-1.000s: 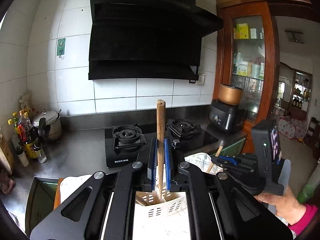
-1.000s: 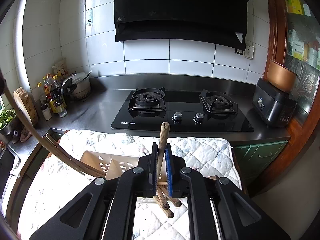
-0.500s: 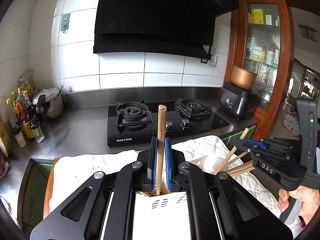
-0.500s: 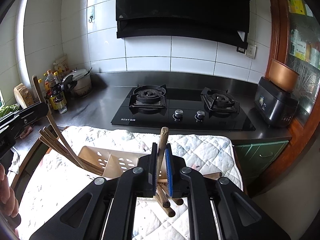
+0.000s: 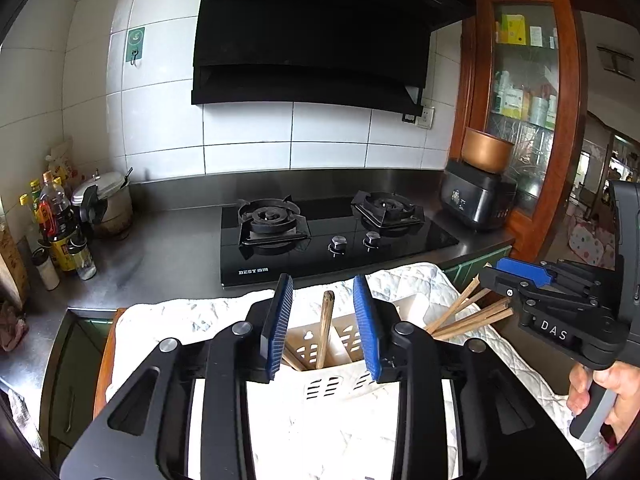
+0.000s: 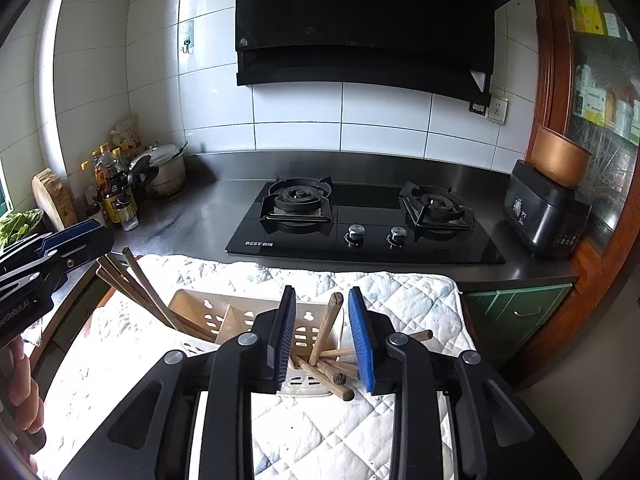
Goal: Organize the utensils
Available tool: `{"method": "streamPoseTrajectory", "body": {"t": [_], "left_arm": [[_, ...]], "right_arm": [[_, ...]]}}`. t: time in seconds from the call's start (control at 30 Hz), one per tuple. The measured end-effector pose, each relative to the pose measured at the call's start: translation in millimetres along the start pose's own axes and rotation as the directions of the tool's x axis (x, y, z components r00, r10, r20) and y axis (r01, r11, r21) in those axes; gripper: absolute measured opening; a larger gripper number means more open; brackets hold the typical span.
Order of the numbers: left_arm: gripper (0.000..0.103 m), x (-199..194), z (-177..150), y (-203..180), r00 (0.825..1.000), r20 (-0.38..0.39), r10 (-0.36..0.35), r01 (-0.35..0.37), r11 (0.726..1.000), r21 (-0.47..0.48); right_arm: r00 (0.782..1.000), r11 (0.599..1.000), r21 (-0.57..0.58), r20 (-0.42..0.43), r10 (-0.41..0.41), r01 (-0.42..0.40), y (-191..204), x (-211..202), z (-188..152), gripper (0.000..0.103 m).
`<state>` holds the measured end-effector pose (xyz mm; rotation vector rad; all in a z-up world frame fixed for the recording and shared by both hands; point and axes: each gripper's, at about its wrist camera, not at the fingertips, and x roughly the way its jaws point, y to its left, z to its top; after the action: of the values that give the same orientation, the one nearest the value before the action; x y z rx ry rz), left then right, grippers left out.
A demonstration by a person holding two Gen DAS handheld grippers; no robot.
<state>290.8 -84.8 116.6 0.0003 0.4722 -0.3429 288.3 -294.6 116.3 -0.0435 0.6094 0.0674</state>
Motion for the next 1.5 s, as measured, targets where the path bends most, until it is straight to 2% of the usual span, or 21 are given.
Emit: {"method": "streamPoseTrajectory", "body": {"t": [0.07, 0.1, 0.13, 0.23, 0.47, 0.67, 1.07, 1.17, 1.23, 1.33, 1.5], "left_arm": [[0.033, -7, -3, 2, 1.000, 0.002, 0.000, 0.000, 1.000, -0.006], [0.036, -12, -5, 3, 1.000, 0.003, -0.004, 0.004, 1.000, -0.010], [0.044, -16, -8, 4, 1.000, 0.005, -0.003, 0.003, 1.000, -0.011], [0.047, -31, -16, 4, 1.000, 0.016, 0.004, -0.004, 1.000, -0.001], [0.071, -66, -35, 9, 0.999, 0.033, 0.015, -0.014, 1.000, -0.025], [0.084, -94, -51, 7, 0.998, 0.043, 0.037, -0.036, 0.999, -0.035], [0.094, -136, -73, 0, 0.999, 0.034, 0.033, -0.031, 0.998, -0.050], [0.095, -146, -82, -2, 0.999, 0.033, 0.039, -0.037, 0.998, -0.051], [0.095, -151, -90, -3, 0.998, 0.023, 0.055, -0.053, 0.997, -0.050], [0.095, -157, -101, 0, 0.999, 0.000, 0.051, -0.051, 0.996, -0.070], [0.095, -167, -122, 7, 0.996, -0.020, 0.081, -0.083, 0.993, -0.089]], "right_arm": [[1.000, 1.000, 0.006, 0.008, 0.002, -0.002, 0, -8, -3, 0.031], [1.000, 1.000, 0.010, 0.010, 0.007, -0.007, 0, -11, -4, 0.033], [1.000, 1.000, 0.013, 0.012, 0.010, -0.010, 0, -15, -5, 0.034], [1.000, 1.000, 0.004, 0.026, 0.004, -0.005, 4, -27, -11, 0.039], [0.999, 1.000, -0.006, 0.054, 0.001, -0.001, 15, -57, -25, 0.051], [0.997, 1.000, -0.013, 0.080, -0.007, 0.008, 23, -85, -37, 0.060], [0.991, 1.000, 0.002, 0.128, -0.021, 0.021, 19, -133, -52, 0.073], [0.992, 1.000, 0.007, 0.124, -0.009, 0.008, 20, -141, -64, 0.074], [0.993, 1.000, 0.010, 0.122, -0.005, 0.004, 22, -145, -74, 0.079], [0.993, 1.000, 0.002, 0.119, -0.013, 0.013, 28, -150, -91, 0.080], [0.995, 1.000, -0.011, 0.104, -0.007, 0.008, 40, -155, -120, 0.089]]}}
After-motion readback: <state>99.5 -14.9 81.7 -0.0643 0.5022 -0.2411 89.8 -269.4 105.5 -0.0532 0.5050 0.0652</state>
